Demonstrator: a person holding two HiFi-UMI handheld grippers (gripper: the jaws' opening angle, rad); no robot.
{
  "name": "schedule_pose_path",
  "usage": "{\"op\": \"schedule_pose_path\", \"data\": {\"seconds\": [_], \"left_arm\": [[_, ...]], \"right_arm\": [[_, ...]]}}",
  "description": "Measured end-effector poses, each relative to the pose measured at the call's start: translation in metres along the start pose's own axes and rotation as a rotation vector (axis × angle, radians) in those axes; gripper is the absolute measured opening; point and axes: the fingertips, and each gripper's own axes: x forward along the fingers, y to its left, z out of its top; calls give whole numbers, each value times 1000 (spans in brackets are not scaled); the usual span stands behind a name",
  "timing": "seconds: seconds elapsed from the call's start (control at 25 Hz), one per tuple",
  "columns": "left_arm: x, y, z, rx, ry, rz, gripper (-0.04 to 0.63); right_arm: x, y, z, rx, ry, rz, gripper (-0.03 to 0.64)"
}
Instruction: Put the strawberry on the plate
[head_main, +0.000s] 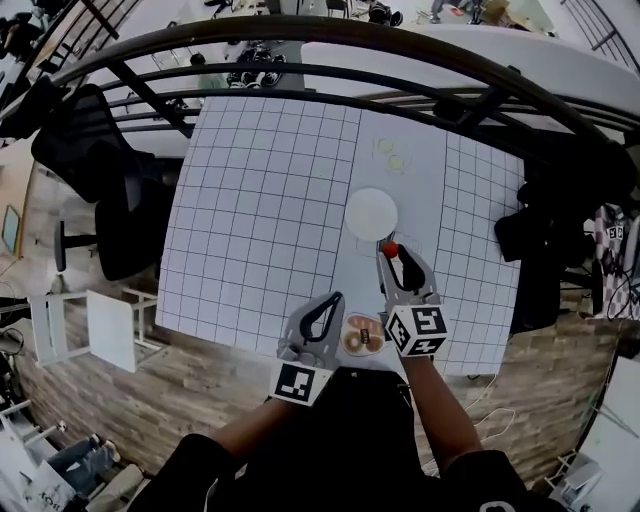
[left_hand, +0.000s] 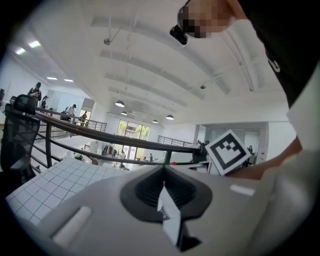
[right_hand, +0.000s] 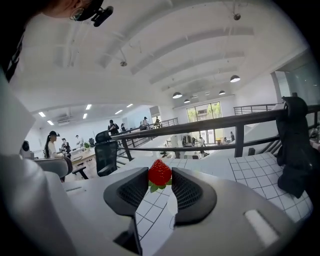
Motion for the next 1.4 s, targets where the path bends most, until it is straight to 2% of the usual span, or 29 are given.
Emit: {"op": "schedule_pose_path", "data": {"seconds": [0.24,0.4,0.6,0.68,1.08,1.4], "left_arm": [[25,16,-15,-20,42,35,8],[34,18,-19,-21,52,52,6],[44,26,-22,-89,90,76,8],[50,29,-20,-86,89,82,8],[53,38,-26,-97,99,127,8],[32,52,-38,-86,123,182,8]], "right_arm": [[50,-36,-35,-20,78,-18,144],[82,-51,-63,-79,112,-11,143],[119,-72,-90,-147,157,-52,143],[133,-79,-100,-166,177,-63,143],[173,-89,-150,-164,288,-30,144],[187,-84,-168,-197,355,9,145]]}}
